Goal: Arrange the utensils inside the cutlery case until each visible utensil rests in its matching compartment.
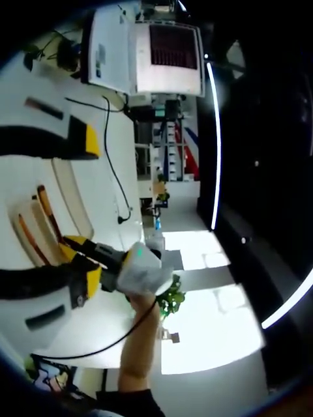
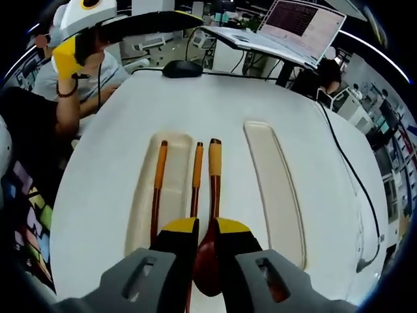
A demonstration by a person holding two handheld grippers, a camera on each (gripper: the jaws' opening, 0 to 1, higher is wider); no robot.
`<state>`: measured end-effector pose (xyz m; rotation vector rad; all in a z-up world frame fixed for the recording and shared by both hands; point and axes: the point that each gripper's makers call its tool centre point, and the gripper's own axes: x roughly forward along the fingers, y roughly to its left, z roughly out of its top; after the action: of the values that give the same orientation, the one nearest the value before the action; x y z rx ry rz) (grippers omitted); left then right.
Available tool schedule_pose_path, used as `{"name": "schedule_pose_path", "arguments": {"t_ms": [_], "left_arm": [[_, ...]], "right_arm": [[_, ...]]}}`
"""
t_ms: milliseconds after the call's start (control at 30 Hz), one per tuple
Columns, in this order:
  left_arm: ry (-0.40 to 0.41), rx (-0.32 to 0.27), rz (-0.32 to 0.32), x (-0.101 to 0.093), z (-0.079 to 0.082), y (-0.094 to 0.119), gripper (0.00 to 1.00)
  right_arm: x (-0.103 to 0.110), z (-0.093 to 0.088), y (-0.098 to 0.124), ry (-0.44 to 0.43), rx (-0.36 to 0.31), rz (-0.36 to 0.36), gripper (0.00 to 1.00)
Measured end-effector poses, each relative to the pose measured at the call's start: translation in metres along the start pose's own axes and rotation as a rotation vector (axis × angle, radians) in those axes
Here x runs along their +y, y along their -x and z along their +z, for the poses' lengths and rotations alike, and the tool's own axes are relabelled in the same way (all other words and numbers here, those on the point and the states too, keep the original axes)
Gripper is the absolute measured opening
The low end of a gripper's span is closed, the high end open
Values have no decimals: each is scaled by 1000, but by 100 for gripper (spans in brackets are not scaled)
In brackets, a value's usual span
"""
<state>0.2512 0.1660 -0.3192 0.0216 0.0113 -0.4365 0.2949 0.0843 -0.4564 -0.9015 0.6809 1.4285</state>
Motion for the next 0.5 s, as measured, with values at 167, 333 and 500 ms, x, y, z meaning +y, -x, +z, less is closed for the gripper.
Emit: {"name": "schedule_pose_path", "arguments": {"t_ms": [167, 333, 500], "left_arm": [[-1, 3, -3, -2, -1, 0, 67], [-1, 3, -1, -1, -1, 0, 67], [0, 3, 0, 0, -1, 0, 67]], "right_arm": [[3, 1, -3, 11, -2, 10, 8], [5, 1, -7, 11, -2, 21, 8], [8, 3, -7, 14, -5, 29, 8]]}}
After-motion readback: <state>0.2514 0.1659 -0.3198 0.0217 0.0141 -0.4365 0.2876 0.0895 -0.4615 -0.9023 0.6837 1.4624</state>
